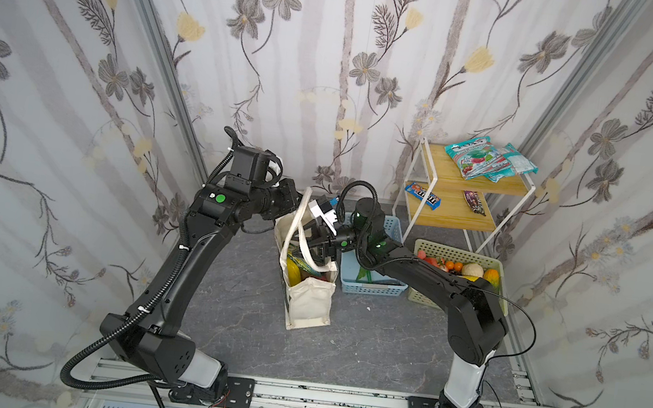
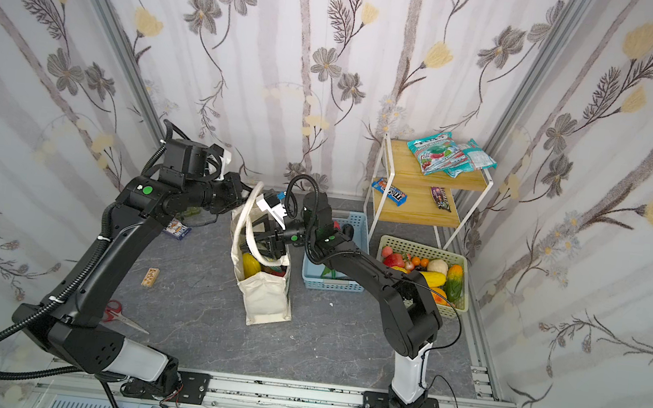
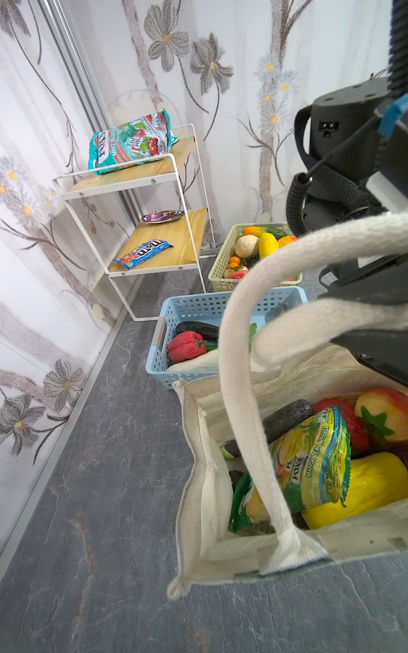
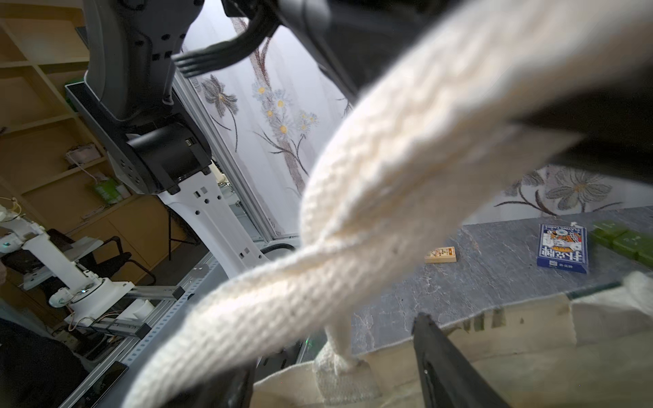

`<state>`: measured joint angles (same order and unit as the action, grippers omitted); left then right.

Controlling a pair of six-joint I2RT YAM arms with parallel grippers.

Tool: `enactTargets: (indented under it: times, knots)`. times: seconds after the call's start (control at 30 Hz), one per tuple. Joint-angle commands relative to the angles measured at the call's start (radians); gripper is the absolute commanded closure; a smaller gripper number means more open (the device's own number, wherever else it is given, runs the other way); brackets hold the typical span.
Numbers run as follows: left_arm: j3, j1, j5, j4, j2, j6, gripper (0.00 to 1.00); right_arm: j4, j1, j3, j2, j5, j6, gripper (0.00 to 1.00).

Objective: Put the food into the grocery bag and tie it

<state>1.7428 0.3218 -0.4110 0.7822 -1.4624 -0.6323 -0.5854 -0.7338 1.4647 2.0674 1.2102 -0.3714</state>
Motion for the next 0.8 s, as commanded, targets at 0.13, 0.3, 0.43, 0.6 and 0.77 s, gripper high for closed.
enactTargets:
  times: [0.13,0.3,0.43,0.6,0.77]
  knots:
    - [0.032,0.016,0.017,-0.001,-0.014,-0.013,1.0,-0.525,-0.011,0.037,0.1,0.011,-0.373,0.33]
    - [0.028,0.018,0.03,0.008,-0.006,-0.007,1.0,-0.47,-0.01,0.067,0.121,-0.033,-0.377,0.5]
    - [0.019,0.015,0.034,0.004,0.0,-0.003,1.0,-0.327,-0.008,0.085,0.116,-0.052,-0.312,1.0]
    - [-0.004,-0.009,0.026,-0.001,0.019,0.01,1.0,-0.151,0.011,0.034,0.045,-0.149,-0.202,1.0]
    - [-0.073,-0.079,-0.01,-0.03,0.084,0.018,1.0,0.065,0.057,-0.029,-0.042,-0.333,-0.162,1.0]
